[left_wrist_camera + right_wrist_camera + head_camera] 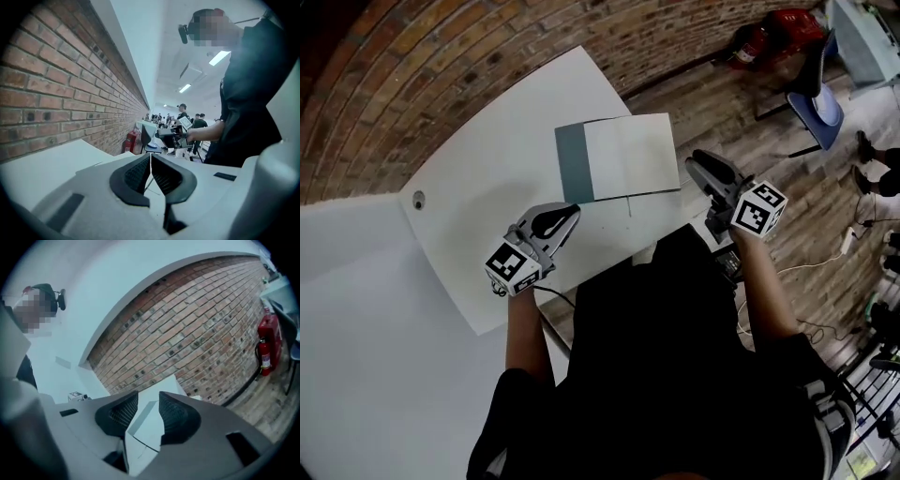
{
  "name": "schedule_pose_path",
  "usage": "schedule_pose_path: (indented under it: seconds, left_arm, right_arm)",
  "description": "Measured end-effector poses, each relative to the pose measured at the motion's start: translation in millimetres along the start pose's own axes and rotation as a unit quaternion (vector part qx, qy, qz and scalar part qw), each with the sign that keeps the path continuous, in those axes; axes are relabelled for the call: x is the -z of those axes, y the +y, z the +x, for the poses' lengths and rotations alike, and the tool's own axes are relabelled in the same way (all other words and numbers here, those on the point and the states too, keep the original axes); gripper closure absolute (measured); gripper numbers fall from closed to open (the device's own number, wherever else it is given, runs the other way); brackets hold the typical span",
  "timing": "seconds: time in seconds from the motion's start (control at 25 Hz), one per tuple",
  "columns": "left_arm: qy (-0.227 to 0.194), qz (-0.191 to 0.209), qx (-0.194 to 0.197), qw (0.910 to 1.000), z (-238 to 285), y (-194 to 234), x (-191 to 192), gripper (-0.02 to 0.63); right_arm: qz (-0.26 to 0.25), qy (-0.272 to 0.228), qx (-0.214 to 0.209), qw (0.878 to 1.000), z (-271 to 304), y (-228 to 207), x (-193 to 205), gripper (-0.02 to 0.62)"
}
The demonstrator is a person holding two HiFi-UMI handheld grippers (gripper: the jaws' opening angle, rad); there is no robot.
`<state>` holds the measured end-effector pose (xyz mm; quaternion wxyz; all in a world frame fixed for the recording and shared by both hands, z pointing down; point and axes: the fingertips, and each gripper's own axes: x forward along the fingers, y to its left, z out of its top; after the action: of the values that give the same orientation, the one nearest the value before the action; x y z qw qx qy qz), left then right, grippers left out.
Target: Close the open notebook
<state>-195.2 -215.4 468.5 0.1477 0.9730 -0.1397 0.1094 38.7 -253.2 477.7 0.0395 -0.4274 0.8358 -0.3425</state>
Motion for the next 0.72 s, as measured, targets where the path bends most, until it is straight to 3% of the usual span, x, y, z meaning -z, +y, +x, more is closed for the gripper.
schedule_pose_path:
  seconds: [0.08, 0.28, 0.72]
  left_arm:
    - [0.011, 0.006, 0.009, 0.9999, 9.7, 6.1, 7.8, 0.586]
    - [0.030, -0.002, 0.015, 0.9994, 34.4, 13.5, 28.7, 0.586]
    - [0.071, -0.032, -0.026, 0.9967, 69.9, 30.1, 54.7, 0.584]
  right_arm:
    - [0.005, 0.019, 0.014, 1.000, -1.0, -15.3, 16.4, 0.442]
    - [0.015, 0.072, 0.015, 0.997, 6.2, -51.2, 47.0, 0.442]
    - [0.137, 0.146, -0.021, 0.980, 30.1, -118.6, 89.0, 0.399]
